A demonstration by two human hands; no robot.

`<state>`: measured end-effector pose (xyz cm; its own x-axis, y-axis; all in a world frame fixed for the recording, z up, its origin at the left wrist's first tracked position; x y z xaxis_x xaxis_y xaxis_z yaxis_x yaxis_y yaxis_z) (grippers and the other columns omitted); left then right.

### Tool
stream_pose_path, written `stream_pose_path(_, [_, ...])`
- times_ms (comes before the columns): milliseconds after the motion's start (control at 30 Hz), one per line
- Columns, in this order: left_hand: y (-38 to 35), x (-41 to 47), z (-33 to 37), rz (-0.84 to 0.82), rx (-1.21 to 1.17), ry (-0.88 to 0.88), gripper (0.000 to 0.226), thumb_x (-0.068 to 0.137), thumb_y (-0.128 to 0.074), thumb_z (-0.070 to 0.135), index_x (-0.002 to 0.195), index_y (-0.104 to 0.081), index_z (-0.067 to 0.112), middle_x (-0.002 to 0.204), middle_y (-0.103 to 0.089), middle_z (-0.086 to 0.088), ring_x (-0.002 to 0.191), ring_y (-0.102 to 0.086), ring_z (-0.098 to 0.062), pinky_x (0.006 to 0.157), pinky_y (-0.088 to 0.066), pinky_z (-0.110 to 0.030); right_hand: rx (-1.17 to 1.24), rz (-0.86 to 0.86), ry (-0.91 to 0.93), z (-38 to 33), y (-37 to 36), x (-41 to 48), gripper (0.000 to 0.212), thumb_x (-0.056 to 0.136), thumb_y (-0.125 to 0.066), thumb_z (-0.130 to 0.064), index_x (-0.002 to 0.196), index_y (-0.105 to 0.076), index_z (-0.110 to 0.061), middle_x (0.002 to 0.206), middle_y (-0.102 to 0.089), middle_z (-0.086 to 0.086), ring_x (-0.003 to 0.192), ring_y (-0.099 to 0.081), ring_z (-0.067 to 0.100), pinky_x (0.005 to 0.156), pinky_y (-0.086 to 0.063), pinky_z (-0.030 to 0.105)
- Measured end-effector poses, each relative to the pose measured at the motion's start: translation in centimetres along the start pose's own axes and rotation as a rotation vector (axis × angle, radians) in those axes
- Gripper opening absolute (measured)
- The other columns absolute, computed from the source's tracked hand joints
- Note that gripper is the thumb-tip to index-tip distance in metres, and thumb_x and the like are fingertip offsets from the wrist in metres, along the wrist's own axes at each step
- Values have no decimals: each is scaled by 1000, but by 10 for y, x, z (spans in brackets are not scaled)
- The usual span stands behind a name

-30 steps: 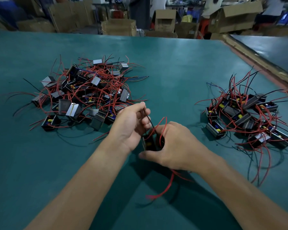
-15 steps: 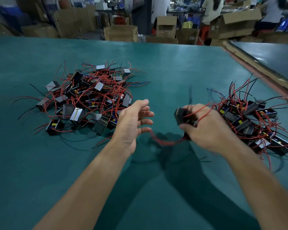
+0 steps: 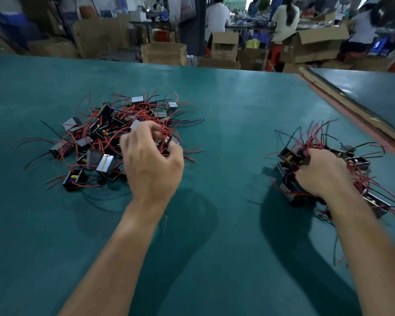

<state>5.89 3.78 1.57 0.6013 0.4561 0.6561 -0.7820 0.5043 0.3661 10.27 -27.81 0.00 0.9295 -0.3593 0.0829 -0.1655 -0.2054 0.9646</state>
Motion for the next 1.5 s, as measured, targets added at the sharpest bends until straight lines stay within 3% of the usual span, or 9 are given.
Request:
stream_pose_path(100, [-14, 0, -16, -248, 265, 135, 53, 80, -65, 27, 125, -45, 7, 125, -50, -12, 119, -39, -31, 96, -34, -39, 85, -5, -29, 0, -1, 1, 41, 86, -58, -15, 124, -46, -2, 127, -51, 29, 119, -46, 45, 101, -39, 46])
stream_pose_path(233, [-32, -14, -17, -483, 460, 110, 56, 84, -62, 30, 130, -38, 9, 132, -42, -12, 124, -38, -33, 96, -37, -45, 303, 184, 33, -12, 15, -15, 71, 83, -59, -10, 148, -30, -5, 141, -41, 25, 132, -33, 42, 111, -29, 49])
stream_pose_path(433, [-36, -21, -22, -540, 644, 77, 41, 86, -59, 26, 120, -42, 11, 128, -45, -9, 122, -40, -30, 95, -36, -46, 421, 468, 355, -57, 17, -66, 69, 75, -54, -23, 139, -46, 1, 144, -39, 24, 143, -22, 42, 119, -19, 50])
stream_pose_path(633, [-41, -24, -22, -559, 674, 5, 28, 84, -60, 17, 111, -54, 13, 121, -46, -9, 116, -41, -31, 90, -37, -45, 410, 148, 613, -76, -14, -65, 22, 83, -64, -16, 104, -71, -13, 109, -67, 4, 113, -54, 27, 96, -30, 21])
stream_pose_path(833, [-39, -20, -20, -533, 446, 36, 20, 85, -58, 6, 91, -74, 18, 108, -57, -9, 107, -51, -32, 73, -37, -33, 315, -81, 720, -84, -38, -71, 19, 90, -61, -25, 107, -70, -24, 107, -68, -11, 107, -52, 13, 82, -26, 15])
stream_pose_path(1100, [-44, -26, -16, -582, 502, -5, 34, 82, -54, 4, 113, -57, 17, 115, -56, -5, 110, -42, -31, 82, -40, -41, 279, -189, 738, -87, -48, -72, 20, 90, -58, -26, 106, -71, -27, 103, -71, -14, 102, -59, 12, 87, -40, 22])
stream_pose_path(1200, [-45, -25, -19, -582, 495, -21, 26, 86, -56, 8, 107, -68, 19, 111, -58, -6, 109, -44, -31, 82, -41, -40, 288, -219, 732, -87, -50, -73, 19, 90, -58, -26, 104, -71, -26, 101, -71, -14, 99, -61, 11, 88, -45, 24])
stream_pose_path(1333, [-36, -20, -12, -452, 352, -32, 16, 90, -62, 15, 97, -74, 20, 100, -66, -6, 100, -55, -31, 77, -43, -39, 296, -243, 727, -87, -52, -74, 17, 90, -59, -28, 102, -70, -27, 97, -71, -15, 94, -62, 10, 84, -45, 23])
stream_pose_path(1500, [-28, -17, 7, -252, -64, -68, 4, 88, -67, 10, 89, -68, 13, 85, -67, 1, 72, -60, -19, 72, -50, -36, 325, -260, 715, -88, -54, -72, 20, 90, -58, -32, 107, -66, -29, 89, -69, -14, 87, -62, 14, 81, -48, 28])
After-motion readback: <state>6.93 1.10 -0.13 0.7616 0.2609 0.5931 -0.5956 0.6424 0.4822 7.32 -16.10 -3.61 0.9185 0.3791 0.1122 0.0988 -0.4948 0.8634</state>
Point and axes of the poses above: each hand's wrist, its own x-axis towards the middle knuckle, its own y-axis out of the back of the hand, z = x × y, the point moved 6 cm from there along x, towards the middle knuckle
